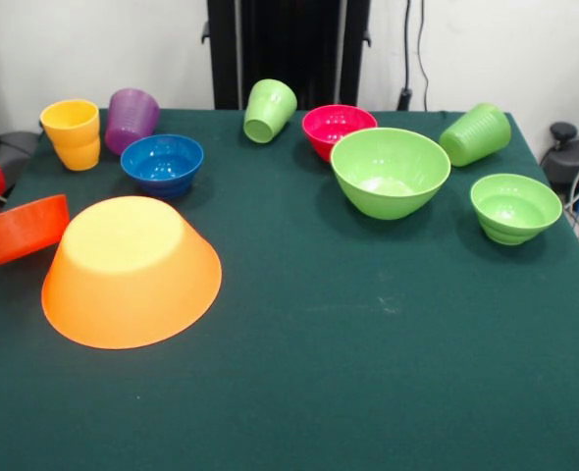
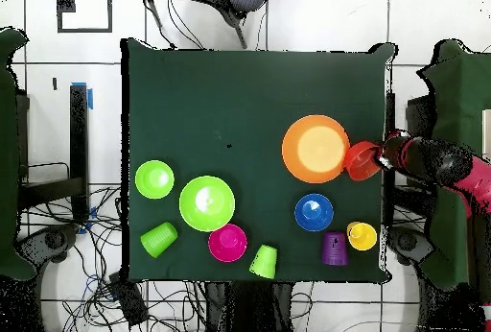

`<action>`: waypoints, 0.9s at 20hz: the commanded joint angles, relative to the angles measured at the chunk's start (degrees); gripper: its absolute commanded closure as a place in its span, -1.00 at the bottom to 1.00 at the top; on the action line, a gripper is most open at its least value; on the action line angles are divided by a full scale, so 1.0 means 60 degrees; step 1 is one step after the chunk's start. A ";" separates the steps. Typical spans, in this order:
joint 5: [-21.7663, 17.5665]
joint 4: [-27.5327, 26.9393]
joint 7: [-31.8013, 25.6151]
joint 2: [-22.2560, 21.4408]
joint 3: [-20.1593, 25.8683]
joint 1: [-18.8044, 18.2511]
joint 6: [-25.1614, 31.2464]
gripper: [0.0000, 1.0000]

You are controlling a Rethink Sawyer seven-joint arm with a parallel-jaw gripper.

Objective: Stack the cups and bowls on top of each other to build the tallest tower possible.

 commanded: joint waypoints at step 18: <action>-0.0520 0.2507 -0.0683 0.0349 0.0382 -0.0005 -0.2444 1.00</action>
